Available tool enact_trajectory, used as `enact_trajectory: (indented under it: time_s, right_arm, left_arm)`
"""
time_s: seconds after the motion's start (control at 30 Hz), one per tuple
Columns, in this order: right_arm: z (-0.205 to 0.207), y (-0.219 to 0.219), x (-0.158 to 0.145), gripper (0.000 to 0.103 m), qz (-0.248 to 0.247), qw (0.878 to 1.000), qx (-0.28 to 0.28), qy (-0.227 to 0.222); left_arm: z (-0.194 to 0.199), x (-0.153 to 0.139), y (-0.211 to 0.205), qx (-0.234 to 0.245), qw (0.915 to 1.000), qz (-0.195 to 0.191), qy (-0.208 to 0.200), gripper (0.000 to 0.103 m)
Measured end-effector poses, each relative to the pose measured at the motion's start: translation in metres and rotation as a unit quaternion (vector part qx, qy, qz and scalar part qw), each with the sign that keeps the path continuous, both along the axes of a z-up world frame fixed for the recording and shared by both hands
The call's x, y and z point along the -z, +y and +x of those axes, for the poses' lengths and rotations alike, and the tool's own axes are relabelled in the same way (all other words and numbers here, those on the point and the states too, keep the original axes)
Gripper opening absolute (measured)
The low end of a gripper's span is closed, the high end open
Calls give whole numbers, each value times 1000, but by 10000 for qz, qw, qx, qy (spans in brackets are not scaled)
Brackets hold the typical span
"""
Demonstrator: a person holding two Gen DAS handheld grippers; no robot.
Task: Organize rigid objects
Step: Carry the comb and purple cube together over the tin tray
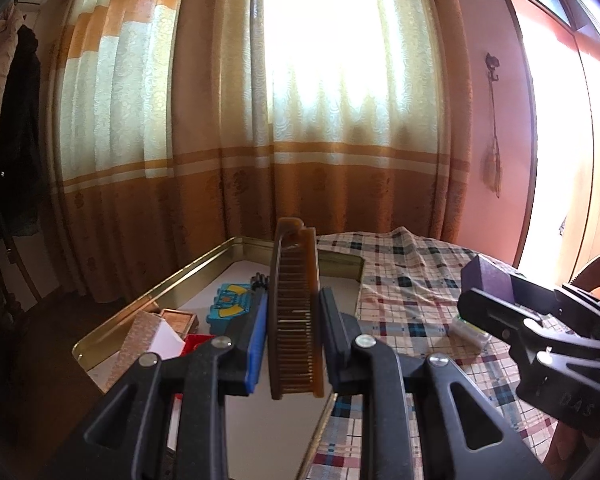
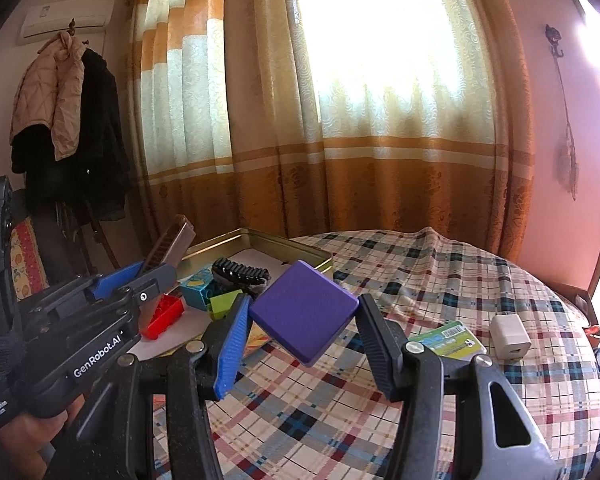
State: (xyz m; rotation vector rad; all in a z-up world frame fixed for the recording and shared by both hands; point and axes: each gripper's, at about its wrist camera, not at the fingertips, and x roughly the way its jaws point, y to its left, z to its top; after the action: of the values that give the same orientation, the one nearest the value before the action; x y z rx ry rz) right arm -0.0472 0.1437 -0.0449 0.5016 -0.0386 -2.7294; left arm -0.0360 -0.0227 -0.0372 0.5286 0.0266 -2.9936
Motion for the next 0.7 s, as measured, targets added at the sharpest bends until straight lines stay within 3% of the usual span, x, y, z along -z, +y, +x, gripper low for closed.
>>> enact_trajectory:
  time_s: [0.7]
  right_arm:
    - [-15, -28, 2, 56, -40, 9990, -385, -217]
  left_arm:
    - [-8, -5, -31, -286, 9994, 135, -133, 24]
